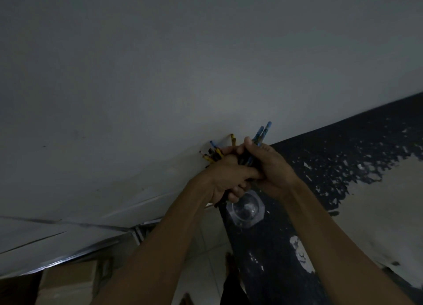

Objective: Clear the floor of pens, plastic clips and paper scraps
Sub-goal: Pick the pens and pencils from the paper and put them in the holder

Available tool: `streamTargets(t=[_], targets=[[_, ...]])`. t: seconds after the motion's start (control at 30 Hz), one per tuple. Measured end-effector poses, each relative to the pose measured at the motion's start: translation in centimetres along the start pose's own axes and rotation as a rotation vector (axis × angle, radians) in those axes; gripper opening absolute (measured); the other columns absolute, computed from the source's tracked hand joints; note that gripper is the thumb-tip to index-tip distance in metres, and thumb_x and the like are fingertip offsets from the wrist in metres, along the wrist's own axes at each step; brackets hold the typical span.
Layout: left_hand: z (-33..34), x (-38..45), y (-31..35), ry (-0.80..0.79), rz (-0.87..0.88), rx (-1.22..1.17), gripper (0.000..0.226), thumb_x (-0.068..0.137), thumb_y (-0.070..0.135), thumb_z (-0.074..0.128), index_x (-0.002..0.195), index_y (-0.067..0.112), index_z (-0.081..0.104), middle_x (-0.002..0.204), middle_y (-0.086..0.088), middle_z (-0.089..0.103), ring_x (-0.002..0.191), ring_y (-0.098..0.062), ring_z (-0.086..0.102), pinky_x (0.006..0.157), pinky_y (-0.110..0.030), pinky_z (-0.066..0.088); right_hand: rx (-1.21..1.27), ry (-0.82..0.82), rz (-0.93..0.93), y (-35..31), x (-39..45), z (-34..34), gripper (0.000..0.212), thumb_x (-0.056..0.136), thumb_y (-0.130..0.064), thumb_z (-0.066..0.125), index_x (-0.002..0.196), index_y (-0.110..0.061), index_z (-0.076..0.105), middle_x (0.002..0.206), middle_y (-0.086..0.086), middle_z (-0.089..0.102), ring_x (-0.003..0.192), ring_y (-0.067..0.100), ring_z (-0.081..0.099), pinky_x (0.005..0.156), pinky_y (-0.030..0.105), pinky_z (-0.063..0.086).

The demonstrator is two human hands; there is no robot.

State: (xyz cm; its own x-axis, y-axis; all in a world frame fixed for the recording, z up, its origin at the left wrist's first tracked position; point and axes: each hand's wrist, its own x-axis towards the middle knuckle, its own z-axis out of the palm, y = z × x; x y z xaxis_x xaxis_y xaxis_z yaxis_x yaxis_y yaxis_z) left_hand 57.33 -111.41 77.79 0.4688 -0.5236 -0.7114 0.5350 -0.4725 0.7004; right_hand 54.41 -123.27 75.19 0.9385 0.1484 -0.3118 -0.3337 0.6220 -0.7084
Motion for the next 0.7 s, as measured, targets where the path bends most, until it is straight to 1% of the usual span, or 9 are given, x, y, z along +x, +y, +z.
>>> streamTargets(t=[0.1, 0.2, 0.3, 0.37, 0.4, 0.47, 0.53, 0.63, 0.7], targets=[[-0.2, 0.3, -0.1, -0.021, 0.038, -0.026, 0.011, 0.092, 0.015, 0.061, 0.095, 0.007, 0.054, 0.053, -0.002, 0.044, 0.041, -0.011, 0.038, 0.04, -0.022, 0.034, 0.034, 0.018, -0.021, 0.2, 0.4, -0.2, 0.032, 0.094, -0.033, 0.046, 0.079, -0.005, 0.052, 0.099, 0.022, 0.07, 0.096, 0.03, 0.068, 0.075, 0.035, 0.057], [-0.7, 0.2, 0.0, -0.017, 0.102, 0.006, 0.024, 0.087, 0.014, 0.069, 0.105, 0.001, 0.061, 0.068, -0.009, 0.06, 0.059, -0.019, 0.059, 0.059, -0.034, 0.055, 0.156, 0.13, -0.084, 0.2, 1.0, -1.0, 0.032, 0.095, -0.039, 0.046, 0.08, -0.011, 0.05, 0.08, 0.011, 0.069, 0.088, 0.029, 0.069, 0.072, 0.04, 0.059], [-1.7, -0.2, -0.2, -0.022, 0.106, -0.059, 0.03, 0.087, 0.017, 0.069, 0.112, 0.004, 0.062, 0.089, -0.014, 0.068, 0.081, -0.025, 0.068, 0.074, -0.031, 0.059, 0.329, 0.291, -0.212, -0.3, 2.1, -2.4, 0.034, 0.101, -0.038, 0.041, 0.077, -0.014, 0.045, 0.06, 0.0, 0.05, 0.061, 0.018, 0.059, 0.072, 0.038, 0.058], [-2.6, -0.5, -0.7, 0.037, 0.1, -0.06, 0.039, 0.084, 0.027, 0.07, 0.119, 0.01, 0.061, 0.105, -0.013, 0.068, 0.095, -0.025, 0.068, 0.084, -0.031, 0.056, 0.38, 0.433, -0.304, -1.1, 2.7, -3.2, 0.036, 0.101, -0.037, 0.042, 0.073, -0.016, 0.043, 0.056, -0.003, 0.041, 0.049, 0.013, 0.044, 0.059, 0.031, 0.051], [-3.2, -0.7, -1.2, 0.09, 0.098, -0.061, 0.043, 0.083, 0.031, 0.07, 0.12, 0.012, 0.061, 0.108, -0.011, 0.069, 0.098, -0.024, 0.067, 0.085, -0.031, 0.055, 0.379, 0.509, -0.346, -1.5, 2.9, -3.4, 0.037, 0.101, -0.037, 0.044, 0.07, -0.016, 0.042, 0.055, -0.003, 0.038, 0.046, 0.012, 0.039, 0.054, 0.028, 0.045], [-4.5, -1.2, -2.3, 0.224, 0.093, -0.086, 0.035, 0.085, 0.034, 0.068, 0.113, 0.013, 0.066, 0.104, -0.01, 0.071, 0.094, -0.022, 0.067, 0.08, -0.031, 0.053, 0.326, 0.661, -0.421, -2.1, 3.4, -3.4, 0.04, 0.1, -0.035, 0.049, 0.067, -0.016, 0.039, 0.053, -0.002, 0.033, 0.044, 0.013, 0.031, 0.047, 0.025, 0.035], [-5.7, -1.6, -3.6, 0.348, 0.056, -0.093, 0.027, 0.089, 0.031, 0.065, 0.102, 0.009, 0.07, 0.098, -0.011, 0.073, 0.084, -0.021, 0.068, 0.072, -0.03, 0.052, 0.245, 0.763, -0.507, -2.2, 3.9, -2.8, 0.041, 0.097, -0.033, 0.056, 0.064, -0.017, 0.036, 0.05, -0.001, 0.032, 0.042, 0.014, 0.027, 0.043, 0.023, 0.03], [-6.7, -1.6, -5.5, 0.438, -0.023, -0.055, 0.02, 0.09, 0.022, 0.064, 0.088, 0.005, 0.073, 0.089, -0.011, 0.073, 0.072, -0.017, 0.065, 0.062, -0.025, 0.049, 0.088, 0.794, -0.607, -0.8, 5.1, -1.5, 0.045, 0.095, -0.027, 0.061, 0.059, -0.017, 0.035, 0.044, 0.0, 0.033, 0.036, 0.015, 0.027, 0.041, 0.022, 0.03], [-6.8, -1.3, -6.4, 0.459, -0.056, -0.075, 0.016, 0.09, 0.017, 0.063, 0.089, 0.004, 0.072, 0.085, -0.01, 0.073, 0.067, -0.016, 0.064, 0.057, -0.023, 0.046, 0.017, 0.799, -0.638, 0.4, 5.9, -0.8, 0.046, 0.097, -0.022, 0.058, 0.057, -0.016, 0.036, 0.041, -0.002, 0.033, 0.034, 0.014, 0.028, 0.041, 0.023, 0.032]])
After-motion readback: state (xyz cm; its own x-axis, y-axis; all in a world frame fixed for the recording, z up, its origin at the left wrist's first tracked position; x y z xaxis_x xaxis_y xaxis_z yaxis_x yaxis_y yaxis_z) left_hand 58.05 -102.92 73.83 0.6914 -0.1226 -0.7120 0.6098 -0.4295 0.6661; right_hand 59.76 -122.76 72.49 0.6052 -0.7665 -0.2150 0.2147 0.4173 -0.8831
